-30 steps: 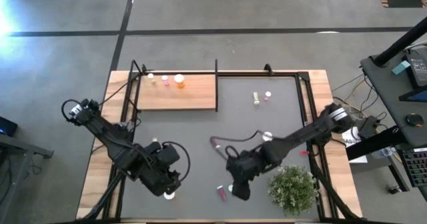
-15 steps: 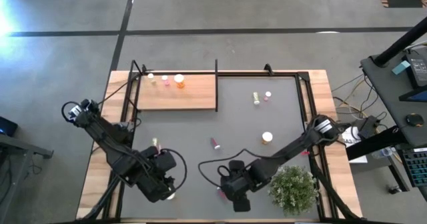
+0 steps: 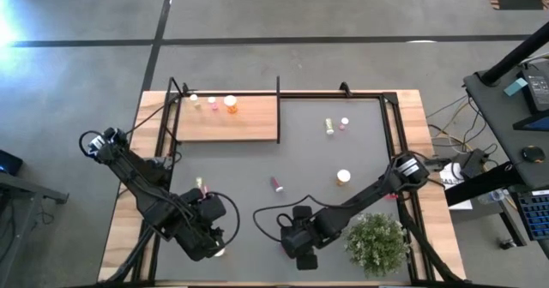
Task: Pick and place medicine bottles onto shelf by color
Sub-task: Put the right blue pill bottle on the shelf
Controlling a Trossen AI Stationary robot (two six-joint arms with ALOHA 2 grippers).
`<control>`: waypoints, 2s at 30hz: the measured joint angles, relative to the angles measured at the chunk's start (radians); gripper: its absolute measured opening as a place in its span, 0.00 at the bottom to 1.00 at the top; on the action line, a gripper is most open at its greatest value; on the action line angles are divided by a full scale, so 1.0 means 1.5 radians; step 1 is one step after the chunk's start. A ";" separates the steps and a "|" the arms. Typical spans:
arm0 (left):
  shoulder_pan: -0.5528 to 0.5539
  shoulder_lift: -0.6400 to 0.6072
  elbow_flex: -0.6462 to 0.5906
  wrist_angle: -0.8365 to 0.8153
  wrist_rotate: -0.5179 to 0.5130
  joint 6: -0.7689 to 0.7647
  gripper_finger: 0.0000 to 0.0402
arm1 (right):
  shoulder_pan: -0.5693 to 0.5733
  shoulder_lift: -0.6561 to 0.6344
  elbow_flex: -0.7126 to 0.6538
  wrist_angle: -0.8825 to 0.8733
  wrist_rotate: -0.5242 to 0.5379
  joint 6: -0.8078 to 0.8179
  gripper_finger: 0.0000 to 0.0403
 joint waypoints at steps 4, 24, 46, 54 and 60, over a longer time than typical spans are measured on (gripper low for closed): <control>0.000 0.000 -0.001 0.000 0.000 0.000 0.59 | 0.001 0.014 0.000 0.001 0.000 0.000 0.56; 0.000 0.000 -0.017 0.000 0.027 0.000 0.59 | 0.001 -0.008 0.003 -0.002 0.001 0.001 0.32; 0.000 -0.057 -0.018 0.002 0.041 0.000 0.59 | -0.132 -0.008 0.140 -0.073 0.035 -0.066 0.29; 0.000 -0.089 -0.019 -0.003 0.031 0.000 0.59 | -0.271 -0.008 0.214 -0.073 0.037 -0.059 0.29; 0.019 -0.122 -0.020 -0.054 -0.024 -0.023 0.59 | -0.356 -0.008 0.262 -0.074 0.035 -0.114 0.29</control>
